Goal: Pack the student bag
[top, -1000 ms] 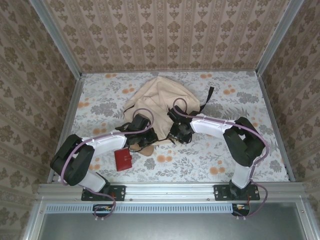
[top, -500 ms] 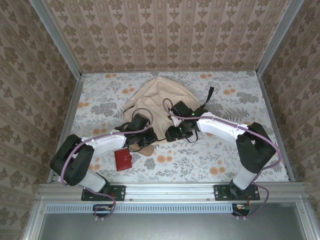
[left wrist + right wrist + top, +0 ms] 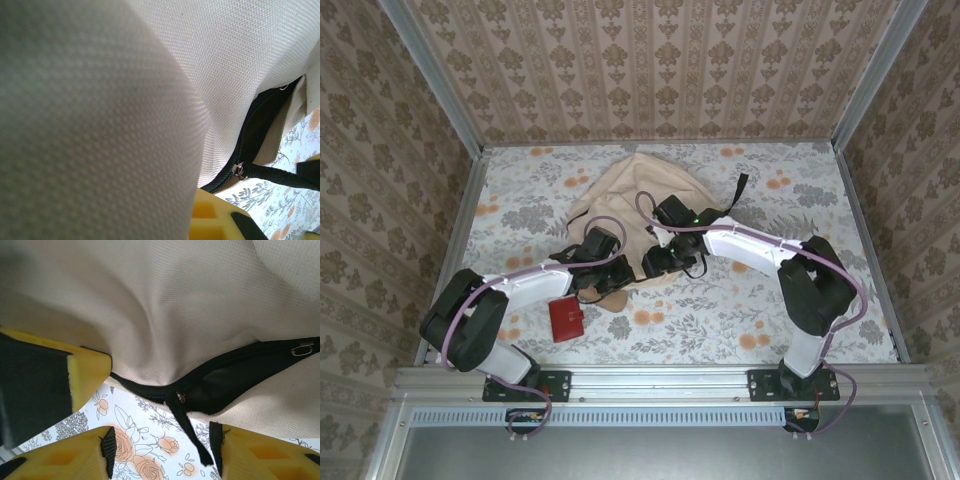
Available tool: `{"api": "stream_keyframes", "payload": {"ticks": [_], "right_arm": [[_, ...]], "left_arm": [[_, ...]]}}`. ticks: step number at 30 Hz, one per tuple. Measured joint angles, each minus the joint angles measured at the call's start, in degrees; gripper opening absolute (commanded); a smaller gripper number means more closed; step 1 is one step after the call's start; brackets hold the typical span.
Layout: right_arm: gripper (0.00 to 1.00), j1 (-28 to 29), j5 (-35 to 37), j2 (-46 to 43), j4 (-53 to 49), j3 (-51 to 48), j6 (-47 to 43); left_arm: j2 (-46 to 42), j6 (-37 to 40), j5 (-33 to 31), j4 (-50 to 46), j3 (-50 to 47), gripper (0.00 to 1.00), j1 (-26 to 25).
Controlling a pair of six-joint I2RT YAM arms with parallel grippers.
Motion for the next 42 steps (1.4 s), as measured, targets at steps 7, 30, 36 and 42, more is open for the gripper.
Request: {"api": "stream_keyframes", "payload": {"ticks": [7,30,36,42], "right_arm": [[0.28,0.0,0.1,1.2,0.0,0.2,0.7],[0.0,-2.9,28.8,4.8,-4.2,6.0,3.3],[0.0,-4.2,30.9,3.0,-4.5,4.5,5.2],[0.0,-12.5,31.2,-4.9,-4.4,-2.6,7.4]], "left_arm": [[0.0,0.0,0.0,0.0,0.0,0.0,0.0],[-3.5,-0.2,0.1,-0.6,-1.5,0.2,0.5],[-5.9,3.1,1.0,-5.5,1.6,0.63,1.5],[-10.3,8.5,2.3,-12.0,9.0,0.68,4.6]]}}
